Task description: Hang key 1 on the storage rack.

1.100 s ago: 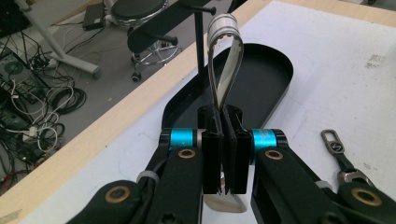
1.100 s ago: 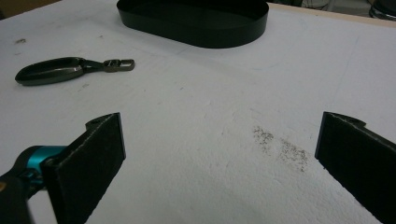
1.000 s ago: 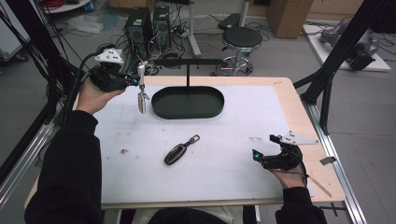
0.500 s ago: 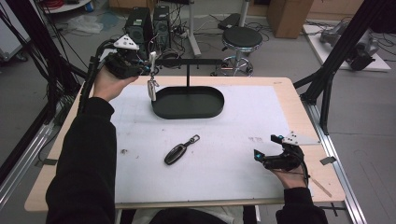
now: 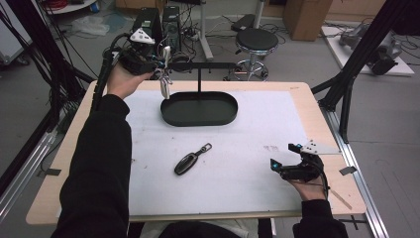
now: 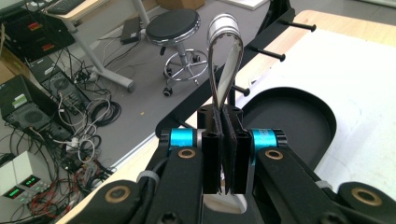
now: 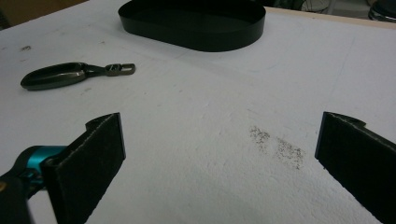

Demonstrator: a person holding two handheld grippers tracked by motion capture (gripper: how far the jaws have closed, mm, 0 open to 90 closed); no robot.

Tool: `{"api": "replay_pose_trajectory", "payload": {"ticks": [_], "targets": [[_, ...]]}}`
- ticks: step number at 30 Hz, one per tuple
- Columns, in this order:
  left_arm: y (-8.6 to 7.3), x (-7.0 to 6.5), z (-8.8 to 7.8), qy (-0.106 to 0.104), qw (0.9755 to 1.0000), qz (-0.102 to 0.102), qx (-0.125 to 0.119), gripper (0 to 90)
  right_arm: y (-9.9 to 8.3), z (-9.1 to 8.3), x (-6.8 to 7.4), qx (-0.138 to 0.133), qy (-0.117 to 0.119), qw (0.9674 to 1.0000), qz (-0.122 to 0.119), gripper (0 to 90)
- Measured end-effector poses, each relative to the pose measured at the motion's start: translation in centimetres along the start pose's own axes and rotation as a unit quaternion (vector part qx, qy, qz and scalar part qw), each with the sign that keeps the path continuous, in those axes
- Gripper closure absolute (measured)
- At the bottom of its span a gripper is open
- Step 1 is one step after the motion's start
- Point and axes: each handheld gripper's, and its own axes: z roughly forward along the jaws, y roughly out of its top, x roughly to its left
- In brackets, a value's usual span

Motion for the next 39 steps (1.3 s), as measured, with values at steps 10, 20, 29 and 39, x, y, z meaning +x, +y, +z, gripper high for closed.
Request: {"api": "replay_pose_trajectory", "payload": {"ticks": [10,20,29,39], "targets": [[1.6,-0.2,1.4,0.019,0.9998,-0.005,-0.006,86.7,-0.1,-0.1,-0.1,0.000,-0.001,1.0000,0.003,0.8],[2.4,-0.1,2.0,0.048,0.9988,-0.008,0.003,86.7,-0.2,-0.2,-0.1,0.000,0.000,1.0000,0.004,0.8],[2.4,0.1,1.8,0.067,0.9977,-0.010,-0.004,86.6,-0.2,-0.2,-0.1,0.003,0.000,1.0000,0.007,0.8],[2.4,0.2,2.9,0.080,0.9964,-0.020,-0.018,86.5,-0.2,0.0,0.0,0.006,0.003,1.0000,0.005,0.8]]}}
